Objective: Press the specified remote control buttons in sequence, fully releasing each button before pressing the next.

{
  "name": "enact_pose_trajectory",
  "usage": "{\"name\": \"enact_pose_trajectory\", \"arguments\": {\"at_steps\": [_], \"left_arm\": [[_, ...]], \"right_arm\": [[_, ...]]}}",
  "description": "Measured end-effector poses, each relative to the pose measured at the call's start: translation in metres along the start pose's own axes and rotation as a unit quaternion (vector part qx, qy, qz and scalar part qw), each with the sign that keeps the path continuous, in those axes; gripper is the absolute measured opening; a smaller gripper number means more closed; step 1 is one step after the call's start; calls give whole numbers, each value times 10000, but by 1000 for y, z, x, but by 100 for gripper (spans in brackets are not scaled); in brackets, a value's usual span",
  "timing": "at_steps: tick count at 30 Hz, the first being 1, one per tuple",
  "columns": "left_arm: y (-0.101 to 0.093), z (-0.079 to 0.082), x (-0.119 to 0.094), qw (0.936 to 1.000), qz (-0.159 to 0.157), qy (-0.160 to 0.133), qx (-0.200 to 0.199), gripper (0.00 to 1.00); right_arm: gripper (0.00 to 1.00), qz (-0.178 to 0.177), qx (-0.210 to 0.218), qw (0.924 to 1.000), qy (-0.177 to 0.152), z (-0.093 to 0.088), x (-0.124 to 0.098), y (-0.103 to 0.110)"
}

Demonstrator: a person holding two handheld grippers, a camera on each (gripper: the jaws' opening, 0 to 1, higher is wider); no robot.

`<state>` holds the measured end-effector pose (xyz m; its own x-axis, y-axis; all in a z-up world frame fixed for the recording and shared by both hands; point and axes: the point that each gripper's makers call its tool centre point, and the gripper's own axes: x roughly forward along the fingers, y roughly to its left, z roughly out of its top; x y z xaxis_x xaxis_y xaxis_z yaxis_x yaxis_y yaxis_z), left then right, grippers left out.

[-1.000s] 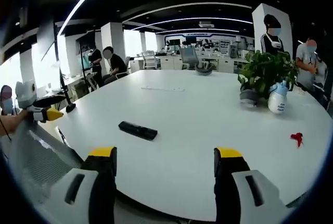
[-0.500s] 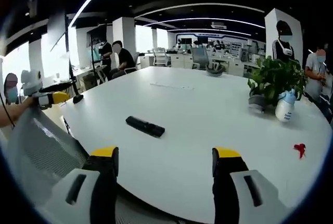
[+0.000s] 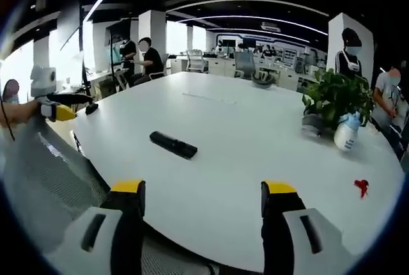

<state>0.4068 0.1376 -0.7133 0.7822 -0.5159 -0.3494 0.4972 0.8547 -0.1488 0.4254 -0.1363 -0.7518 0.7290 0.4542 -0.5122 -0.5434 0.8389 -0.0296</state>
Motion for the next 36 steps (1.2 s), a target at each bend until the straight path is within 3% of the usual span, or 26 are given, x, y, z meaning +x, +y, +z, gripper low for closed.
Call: {"name": "enact_pose_trajectory", "arguments": {"at_steps": [2,5,9,12,16,18,21,25,36], "left_arm": [[3,9,4,9997,-90,56,219,100],[7,19,10,9993,-263,104,237,100],[5,20,17,9976,-547,394,132,100],[0,24,23,9952,-841,417,288,100],[2,16,36,9856,-1078,890,950,100],[-5,13,43,9803,-1339,1018,1035,100],[-9,10,58,9732,-1533,1244,1183,100],[-6,8,74,9640,-1547,1396,1651,100],[10,-14,105,9352,-1764,2185,2159,98]], "right_arm": [[75,-46,-4,10000,-79,3,-1,-2],[74,-189,-33,9996,-192,7,-3,-8],[74,-331,64,9994,-127,5,-3,-14],[74,-255,16,9997,-50,2,-2,-10],[73,-558,18,9983,-166,7,-6,-21],[73,-600,179,9976,-278,9,-8,-25],[73,-598,122,9980,-135,4,-6,-24],[72,-596,66,9982,-93,4,-5,-24],[71,-613,106,9981,-28,1,-5,-25]]}}
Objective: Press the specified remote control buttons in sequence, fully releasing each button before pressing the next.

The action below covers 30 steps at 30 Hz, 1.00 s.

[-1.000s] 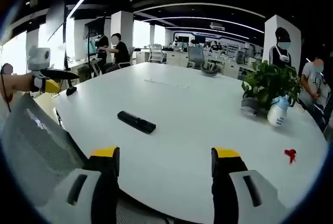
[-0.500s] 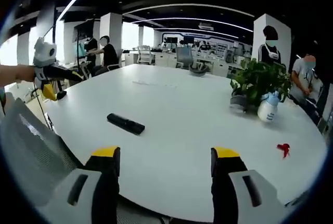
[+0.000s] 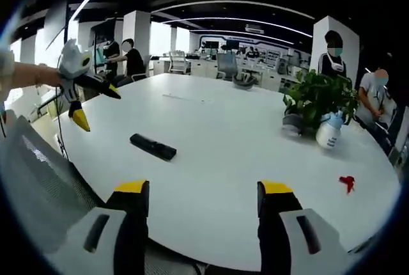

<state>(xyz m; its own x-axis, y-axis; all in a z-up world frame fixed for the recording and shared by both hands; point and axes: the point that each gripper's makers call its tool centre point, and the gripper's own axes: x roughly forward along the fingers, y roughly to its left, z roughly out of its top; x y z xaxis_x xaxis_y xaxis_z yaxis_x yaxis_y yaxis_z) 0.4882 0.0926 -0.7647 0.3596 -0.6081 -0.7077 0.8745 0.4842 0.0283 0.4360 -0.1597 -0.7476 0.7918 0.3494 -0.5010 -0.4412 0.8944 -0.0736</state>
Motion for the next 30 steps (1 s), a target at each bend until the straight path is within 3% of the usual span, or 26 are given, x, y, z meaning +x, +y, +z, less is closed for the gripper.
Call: {"name": "enact_pose_trajectory", "arguments": {"at_steps": [7,15,30], "left_arm": [[15,-15,21,9980,-200,562,222,89],[15,-17,38,9959,-456,759,187,75],[18,-27,67,9867,-862,1284,493,76]], "right_arm": [[69,44,-10,9999,94,-3,1,1],[68,66,10,9999,158,-6,1,2],[67,81,82,9996,256,-10,1,1]]}}
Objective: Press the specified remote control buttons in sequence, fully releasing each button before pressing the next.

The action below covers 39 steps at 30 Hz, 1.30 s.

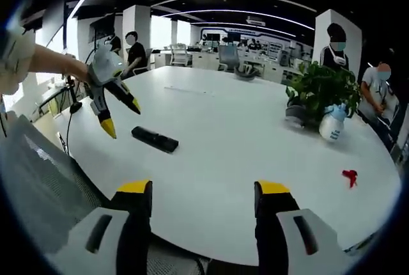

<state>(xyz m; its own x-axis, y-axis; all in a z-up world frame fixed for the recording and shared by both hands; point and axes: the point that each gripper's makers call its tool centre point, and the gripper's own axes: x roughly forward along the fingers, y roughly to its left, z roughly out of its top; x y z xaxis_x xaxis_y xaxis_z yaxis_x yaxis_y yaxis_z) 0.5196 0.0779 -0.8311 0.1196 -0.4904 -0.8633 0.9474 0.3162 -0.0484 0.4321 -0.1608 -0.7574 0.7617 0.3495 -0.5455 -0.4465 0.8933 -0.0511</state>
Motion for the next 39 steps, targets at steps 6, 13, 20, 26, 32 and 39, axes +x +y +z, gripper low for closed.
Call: {"name": "enact_pose_trajectory", "arguments": {"at_steps": [6,13,20,26,32,39], "left_arm": [[4,-3,8,9998,-86,151,27,76],[3,-5,16,9993,-254,285,-4,76],[4,-8,24,9986,-351,388,-7,76],[9,-13,30,9980,-375,506,30,76],[13,-15,33,9977,-422,533,-27,76],[15,-14,39,9973,-459,575,7,76]], "right_arm": [[66,-12,53,10000,-7,0,0,-1],[65,10,80,10000,45,-2,1,0],[65,3,112,9999,85,-4,1,-1],[65,-11,141,9998,131,-6,2,-2],[64,-11,143,9997,177,-7,2,-2],[64,-21,161,9996,225,-9,2,-3]]}}
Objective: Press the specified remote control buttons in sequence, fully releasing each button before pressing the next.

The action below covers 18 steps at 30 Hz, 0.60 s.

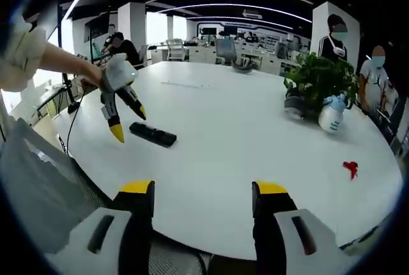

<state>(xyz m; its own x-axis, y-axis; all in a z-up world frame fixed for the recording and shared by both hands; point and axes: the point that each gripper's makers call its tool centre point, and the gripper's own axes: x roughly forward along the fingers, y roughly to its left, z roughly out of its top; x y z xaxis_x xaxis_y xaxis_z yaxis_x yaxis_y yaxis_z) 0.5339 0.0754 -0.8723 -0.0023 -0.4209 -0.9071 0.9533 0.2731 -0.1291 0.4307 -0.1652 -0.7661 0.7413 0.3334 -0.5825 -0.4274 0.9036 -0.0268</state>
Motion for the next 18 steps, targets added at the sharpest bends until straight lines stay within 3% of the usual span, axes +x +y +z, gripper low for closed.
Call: {"name": "enact_pose_trajectory", "arguments": {"at_steps": [18], "left_arm": [[11,3,6,9994,114,103,297,63]], "right_arm": [[61,48,65,10000,56,-2,1,1]]}}
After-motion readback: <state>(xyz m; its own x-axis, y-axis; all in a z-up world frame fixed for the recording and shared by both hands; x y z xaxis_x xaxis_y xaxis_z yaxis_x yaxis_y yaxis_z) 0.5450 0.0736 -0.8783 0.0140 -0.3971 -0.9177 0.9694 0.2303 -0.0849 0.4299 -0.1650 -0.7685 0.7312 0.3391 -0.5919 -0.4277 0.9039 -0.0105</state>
